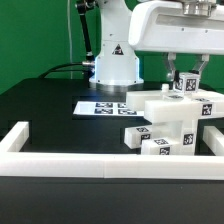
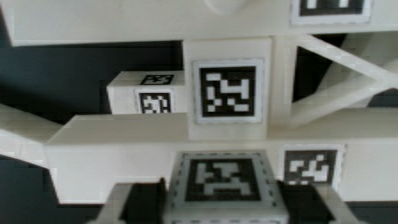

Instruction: Assemble chair

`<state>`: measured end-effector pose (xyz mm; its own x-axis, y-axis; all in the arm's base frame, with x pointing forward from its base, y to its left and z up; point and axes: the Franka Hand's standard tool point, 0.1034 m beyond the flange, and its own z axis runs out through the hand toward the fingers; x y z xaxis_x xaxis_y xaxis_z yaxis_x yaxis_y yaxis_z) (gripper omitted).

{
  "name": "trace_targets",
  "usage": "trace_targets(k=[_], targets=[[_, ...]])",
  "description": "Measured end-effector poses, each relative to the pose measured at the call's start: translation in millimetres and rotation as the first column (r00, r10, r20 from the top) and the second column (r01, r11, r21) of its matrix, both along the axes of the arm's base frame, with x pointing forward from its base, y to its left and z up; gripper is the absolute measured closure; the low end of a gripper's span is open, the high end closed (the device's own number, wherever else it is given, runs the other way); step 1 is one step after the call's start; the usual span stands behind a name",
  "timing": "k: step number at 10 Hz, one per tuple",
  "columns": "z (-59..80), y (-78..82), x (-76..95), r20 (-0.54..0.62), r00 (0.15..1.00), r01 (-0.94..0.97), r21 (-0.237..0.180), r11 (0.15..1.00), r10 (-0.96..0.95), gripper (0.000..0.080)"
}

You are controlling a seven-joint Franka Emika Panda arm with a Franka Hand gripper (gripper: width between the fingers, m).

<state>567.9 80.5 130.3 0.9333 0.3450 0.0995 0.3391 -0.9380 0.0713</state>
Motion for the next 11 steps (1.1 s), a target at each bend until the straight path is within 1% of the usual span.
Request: trace_targets(k=[3, 6, 11], targets=[[-1.0, 0.6, 1.9, 0.005, 1.000, 0.005, -0.001, 1.000, -0.005, 0.0508], [-6.8, -3.1, 1.6, 0.001, 1.000, 0.009, -0.008, 1.000, -0.009, 0.0508], [-6.9, -4.9, 3.5, 0.011, 1.000, 0.012, -0.009, 1.000, -0.012, 0.0508]])
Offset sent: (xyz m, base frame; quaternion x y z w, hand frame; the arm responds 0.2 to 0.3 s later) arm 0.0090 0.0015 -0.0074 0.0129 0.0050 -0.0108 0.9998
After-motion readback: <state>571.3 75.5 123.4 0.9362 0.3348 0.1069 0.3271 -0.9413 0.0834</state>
